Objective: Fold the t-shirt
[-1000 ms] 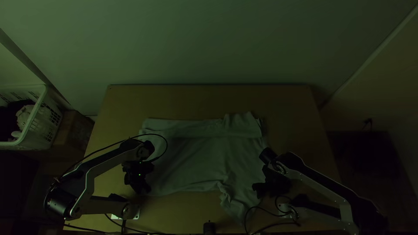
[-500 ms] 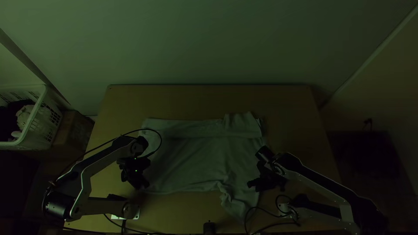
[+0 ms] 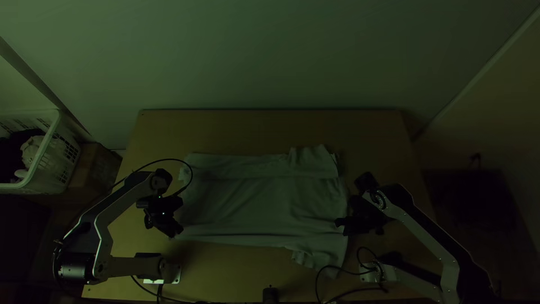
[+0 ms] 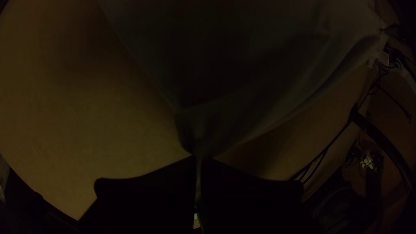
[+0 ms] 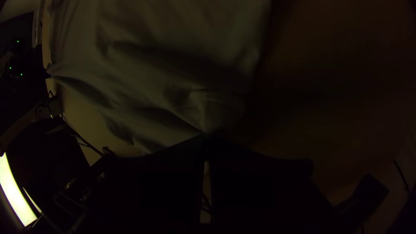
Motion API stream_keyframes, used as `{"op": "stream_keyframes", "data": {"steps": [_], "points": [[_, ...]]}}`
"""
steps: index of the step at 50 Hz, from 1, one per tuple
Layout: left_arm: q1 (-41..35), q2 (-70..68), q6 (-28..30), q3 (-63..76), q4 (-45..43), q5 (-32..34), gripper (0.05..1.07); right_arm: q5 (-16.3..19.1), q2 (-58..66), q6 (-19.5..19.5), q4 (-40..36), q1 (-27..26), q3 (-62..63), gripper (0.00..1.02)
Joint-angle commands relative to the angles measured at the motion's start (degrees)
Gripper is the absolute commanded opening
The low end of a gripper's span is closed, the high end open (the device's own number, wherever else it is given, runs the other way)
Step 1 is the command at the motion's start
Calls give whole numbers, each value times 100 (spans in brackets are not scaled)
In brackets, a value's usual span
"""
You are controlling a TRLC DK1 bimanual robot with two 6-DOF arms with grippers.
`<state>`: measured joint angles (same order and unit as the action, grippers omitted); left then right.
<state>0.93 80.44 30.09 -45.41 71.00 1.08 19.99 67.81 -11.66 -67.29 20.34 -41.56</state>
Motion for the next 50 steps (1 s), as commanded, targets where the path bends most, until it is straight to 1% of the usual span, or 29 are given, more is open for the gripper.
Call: {"op": "stream_keyframes", "data": {"steps": [1, 7, 12, 21, 33, 50], "points": [[100, -64, 208, -232, 89, 32, 8, -39, -31, 103, -136, -47, -326, 3], [109, -64, 199, -592, 142, 41, 8, -39, 66, 50, -109, -21, -616, 3], [109, -11, 208, -944, 195, 68, 8, -48, 180, 41, -21, -100, -862, 3], [188, 244, 217, -1515, 256, 375, 8, -100, 487, 41, 49, -179, -1337, 3], [285, 639, 147, -2192, 256, 569, 8, -241, 1050, 59, 374, -373, -1847, 3], [461, 1377, 76, -3238, 318, 665, 8, -250, 1964, 85, 603, -671, -2796, 3]]}}
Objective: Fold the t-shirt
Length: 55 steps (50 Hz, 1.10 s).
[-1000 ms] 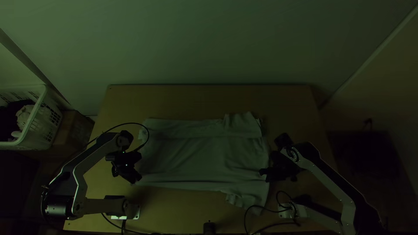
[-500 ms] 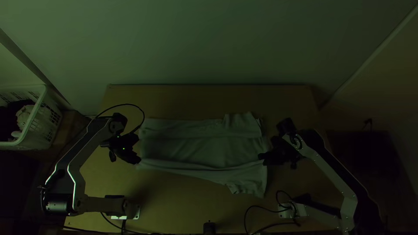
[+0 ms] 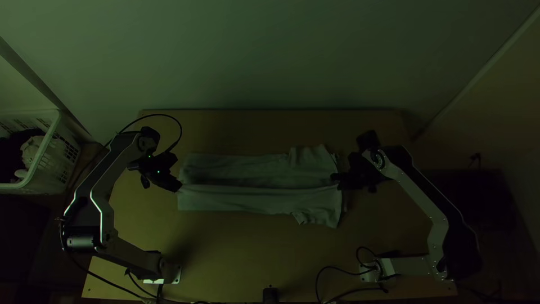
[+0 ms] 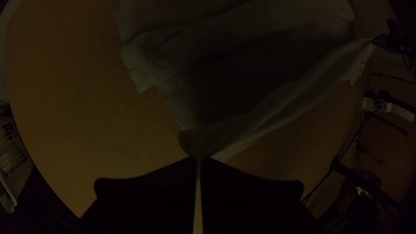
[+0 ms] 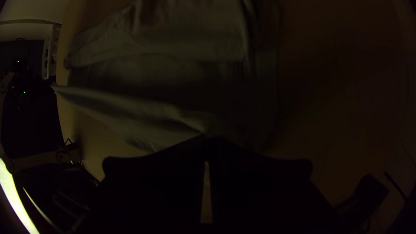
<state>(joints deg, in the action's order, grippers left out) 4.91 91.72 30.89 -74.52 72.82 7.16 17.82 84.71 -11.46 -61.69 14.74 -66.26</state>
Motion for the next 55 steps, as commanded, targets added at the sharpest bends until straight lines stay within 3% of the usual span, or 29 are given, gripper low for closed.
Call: {"op": "stream_keyframes", "data": {"steps": [1, 44, 47, 50, 52, 55], "points": [[63, 294, -13, -397, 145, 66, 8, -33, 327, 74, 43, -138, -379, 3], [45, 2368, -312, -2840, 286, 207, 10, -25, 2700, 65, 307, -551, -2655, 3], [63, 2464, -391, -2928, 295, 233, 31, -25, 2850, 74, 386, -551, -2761, 3], [72, 2500, -391, -2937, 286, 286, 74, -33, 2964, 74, 491, -560, -2822, 18], [89, 2526, -409, -2937, 286, 365, 101, -42, 3008, 65, 527, -560, -2840, 22], [133, 2535, -453, -2945, 286, 532, 103, -51, 3017, 74, 685, -560, -2822, 25]]}}
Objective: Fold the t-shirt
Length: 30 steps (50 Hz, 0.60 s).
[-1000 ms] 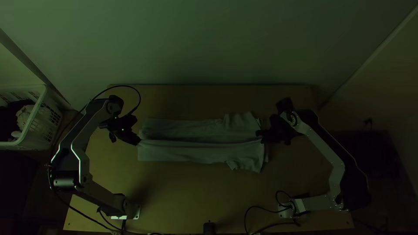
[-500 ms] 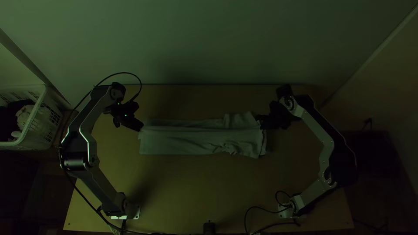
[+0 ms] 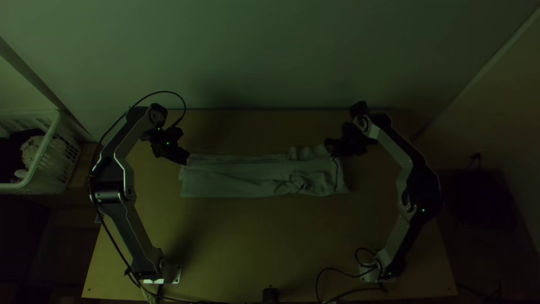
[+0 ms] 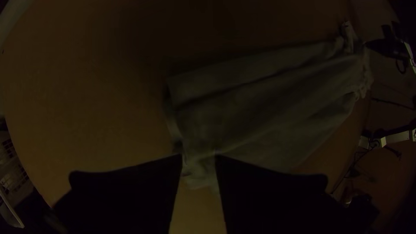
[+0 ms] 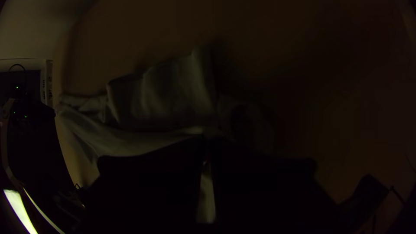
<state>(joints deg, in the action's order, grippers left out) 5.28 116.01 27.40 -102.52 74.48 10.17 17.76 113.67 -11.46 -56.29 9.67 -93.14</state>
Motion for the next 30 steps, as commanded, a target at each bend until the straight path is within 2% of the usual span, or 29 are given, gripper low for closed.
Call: {"op": "stream_keyframes", "data": {"steps": [1, 14, 19, 20, 30], "points": [[123, 106, -112, -163, 120, 292, 103, -62, 121, 74, 180, -53, -134, 30], [509, -87, -305, -260, 120, 1180, 103, -176, -407, 144, 250, -141, -151, 77], [729, -184, -349, -216, 120, 1628, 103, -185, -723, 364, 224, -132, -81, 95], [791, -201, -358, -207, 120, 1707, 103, -185, -785, 364, 206, -132, -72, 98], [1265, -280, -252, 276, 76, 2340, 103, -299, -1356, 320, 189, -282, -11, 98]]}}
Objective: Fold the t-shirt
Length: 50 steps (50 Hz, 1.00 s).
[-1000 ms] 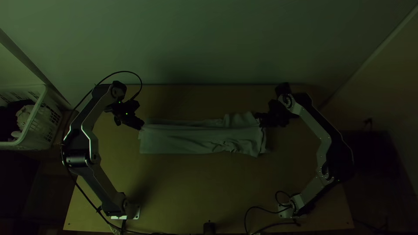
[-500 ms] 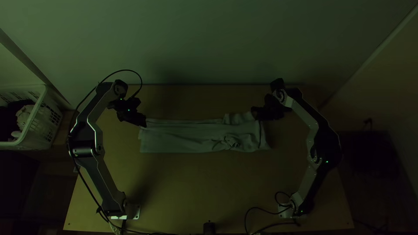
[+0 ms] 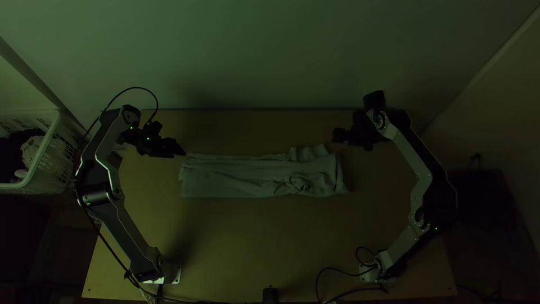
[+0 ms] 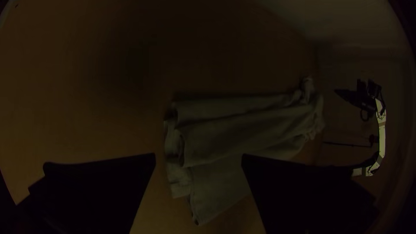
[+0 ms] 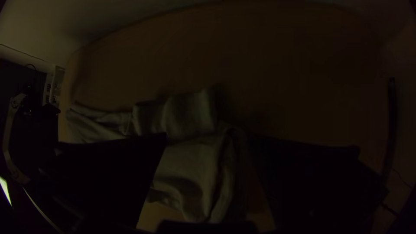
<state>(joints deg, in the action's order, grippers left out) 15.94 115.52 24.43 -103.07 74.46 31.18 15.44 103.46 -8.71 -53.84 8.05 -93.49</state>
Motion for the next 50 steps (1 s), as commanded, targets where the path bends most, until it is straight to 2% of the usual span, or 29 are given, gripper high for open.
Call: {"op": "stream_keyframes", "data": {"steps": [1, 13, 33, 50], "points": [[242, -232, 62, 393, 52, 301, 103, -68, -397, 18, -56, -146, 15, 98], [620, -346, 106, 1412, -608, 767, 103, -59, -1074, -324, 85, -480, -99, 98], [401, -434, -34, 2546, -1495, 1101, 103, -68, -1662, -377, 252, -797, -178, 98], [-575, -672, -1010, 3082, -2409, 1145, 103, -68, -1785, -439, 252, -814, -125, 98]]}}
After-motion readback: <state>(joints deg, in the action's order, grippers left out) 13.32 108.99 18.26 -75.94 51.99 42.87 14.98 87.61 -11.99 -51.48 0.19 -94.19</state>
